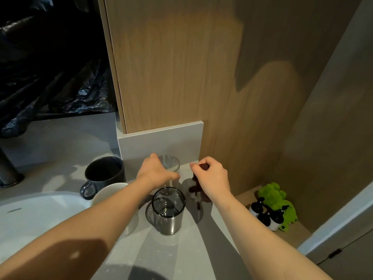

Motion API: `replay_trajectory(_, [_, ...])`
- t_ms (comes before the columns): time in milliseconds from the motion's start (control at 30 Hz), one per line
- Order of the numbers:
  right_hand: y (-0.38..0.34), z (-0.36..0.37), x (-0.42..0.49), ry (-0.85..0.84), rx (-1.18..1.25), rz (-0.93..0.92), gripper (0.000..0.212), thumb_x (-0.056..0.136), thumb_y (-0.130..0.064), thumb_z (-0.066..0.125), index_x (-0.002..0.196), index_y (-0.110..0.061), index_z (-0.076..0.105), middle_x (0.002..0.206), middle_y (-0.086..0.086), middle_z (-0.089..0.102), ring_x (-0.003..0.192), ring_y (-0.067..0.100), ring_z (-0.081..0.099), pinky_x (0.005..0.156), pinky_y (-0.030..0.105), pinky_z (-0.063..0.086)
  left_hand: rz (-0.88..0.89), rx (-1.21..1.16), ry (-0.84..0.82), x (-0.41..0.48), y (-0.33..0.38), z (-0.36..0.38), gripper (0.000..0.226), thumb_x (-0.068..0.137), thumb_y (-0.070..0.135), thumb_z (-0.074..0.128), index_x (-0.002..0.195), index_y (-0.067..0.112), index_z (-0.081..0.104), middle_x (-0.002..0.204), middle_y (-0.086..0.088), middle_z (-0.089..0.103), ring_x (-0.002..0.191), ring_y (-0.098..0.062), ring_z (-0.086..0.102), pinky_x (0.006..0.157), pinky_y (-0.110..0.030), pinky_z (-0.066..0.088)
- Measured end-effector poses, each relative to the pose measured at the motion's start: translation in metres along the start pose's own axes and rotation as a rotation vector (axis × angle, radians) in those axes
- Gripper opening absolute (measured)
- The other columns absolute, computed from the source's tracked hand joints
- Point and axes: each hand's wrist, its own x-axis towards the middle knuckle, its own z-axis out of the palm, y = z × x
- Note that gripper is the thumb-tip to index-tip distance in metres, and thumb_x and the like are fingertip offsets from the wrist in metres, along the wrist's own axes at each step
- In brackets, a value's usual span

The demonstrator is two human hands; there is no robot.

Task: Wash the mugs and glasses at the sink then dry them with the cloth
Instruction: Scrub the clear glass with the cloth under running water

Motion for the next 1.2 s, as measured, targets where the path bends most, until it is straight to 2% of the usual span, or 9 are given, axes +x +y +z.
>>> replay_trajectory(133, [-0.035, 0.002, 0.004, 0.020, 0.091, -0.073, 0.022, 0.076, -0.047, 0.060, 0.066, -0.028, 0.055, 0.063, -0.007, 0.065, 0.074, 0.020, 0.067, 0.071, 0.046, 0.057, 0.072, -0.104, 0.086, -0.011, 0.008, -0.039, 0.091, 0.062, 0.039, 0.085, 0.134, 0.009, 0.038, 0.130, -0.008, 0.051, 0.114, -0.024, 0.052, 0.084, -0.030, 0.043])
replay_trajectory(333, [-0.111, 0.016, -0.018, 0.006, 0.173, -0.312, 0.022, 0.086, -0.036, 0.062, 0.071, -0.021, 0.056, 0.072, 0.001, 0.065, 0.074, 0.019, 0.065, 0.066, 0.036, 0.055, 0.154, -0.171, 0.229, -0.039, 0.001, -0.122, 0.087, 0.060, 0.039, 0.086, 0.131, 0.011, 0.043, 0.117, -0.002, 0.052, 0.103, -0.018, 0.050, 0.080, -0.029, 0.039])
replay_trajectory(433, [-0.144, 0.038, -0.034, -0.038, 0.243, -0.394, 0.023, 0.085, -0.034, 0.063, 0.066, -0.024, 0.055, 0.070, 0.001, 0.064, 0.075, 0.021, 0.066, 0.066, 0.037, 0.054, 0.152, -0.197, 0.274, -0.056, -0.021, -0.158, 0.088, 0.059, 0.037, 0.087, 0.131, 0.013, 0.043, 0.111, 0.003, 0.051, 0.102, -0.016, 0.050, 0.080, -0.028, 0.038])
replay_trajectory(600, [-0.182, 0.099, -0.071, -0.151, 0.275, -0.492, 0.025, 0.085, -0.033, 0.065, 0.063, -0.027, 0.053, 0.062, -0.007, 0.063, 0.068, 0.008, 0.061, 0.064, 0.022, 0.047, 0.074, -0.155, 0.319, -0.085, -0.086, -0.208, 0.086, 0.059, 0.037, 0.086, 0.130, 0.017, 0.044, 0.110, 0.002, 0.055, 0.101, -0.016, 0.053, 0.077, -0.029, 0.042])
replay_trajectory(667, [-0.189, 0.132, -0.087, -0.221, 0.291, -0.474, 0.026, 0.083, -0.034, 0.065, 0.062, -0.028, 0.052, 0.058, -0.011, 0.060, 0.070, 0.011, 0.062, 0.068, 0.030, 0.051, 0.018, -0.151, 0.318, -0.097, -0.119, -0.221, 0.084, 0.058, 0.036, 0.087, 0.128, 0.020, 0.044, 0.106, 0.003, 0.056, 0.097, -0.016, 0.055, 0.069, -0.026, 0.043])
replay_trajectory(733, [-0.190, 0.167, -0.101, -0.285, 0.276, -0.451, 0.025, 0.083, -0.036, 0.065, 0.064, -0.027, 0.053, 0.059, -0.011, 0.059, 0.071, 0.015, 0.062, 0.069, 0.037, 0.052, -0.014, -0.141, 0.306, -0.106, -0.153, -0.226, 0.082, 0.058, 0.034, 0.087, 0.127, 0.020, 0.045, 0.105, 0.002, 0.056, 0.096, -0.016, 0.055, 0.069, -0.026, 0.042])
replay_trajectory(967, [-0.159, 0.269, -0.139, -0.474, 0.198, -0.254, 0.029, 0.085, -0.034, 0.064, 0.062, -0.027, 0.047, 0.058, -0.012, 0.053, 0.058, 0.005, 0.050, 0.060, 0.025, 0.042, -0.141, -0.096, 0.196, -0.114, -0.255, -0.213, 0.089, 0.053, 0.037, 0.085, 0.130, 0.014, 0.045, 0.107, 0.001, 0.051, 0.100, -0.018, 0.051, 0.078, -0.030, 0.043])
replay_trajectory(1067, [-0.138, 0.299, -0.148, -0.530, 0.228, -0.075, 0.027, 0.083, -0.036, 0.064, 0.064, -0.025, 0.048, 0.058, -0.007, 0.056, 0.046, 0.014, 0.052, 0.046, 0.026, 0.036, -0.199, -0.111, 0.170, -0.105, -0.291, -0.200, 0.091, 0.053, 0.034, 0.085, 0.132, 0.013, 0.044, 0.110, -0.002, 0.051, 0.098, -0.019, 0.053, 0.078, -0.029, 0.046])
replay_trajectory(1200, [-0.119, 0.330, -0.149, -0.516, 0.206, 0.036, 0.022, 0.078, -0.044, 0.063, 0.065, -0.030, 0.052, 0.064, 0.001, 0.062, 0.064, 0.033, 0.067, 0.048, 0.025, 0.031, -0.281, -0.089, 0.167, -0.085, -0.321, -0.183, 0.086, 0.056, 0.034, 0.083, 0.130, 0.019, 0.044, 0.117, -0.003, 0.052, 0.100, -0.021, 0.054, 0.082, -0.034, 0.050])
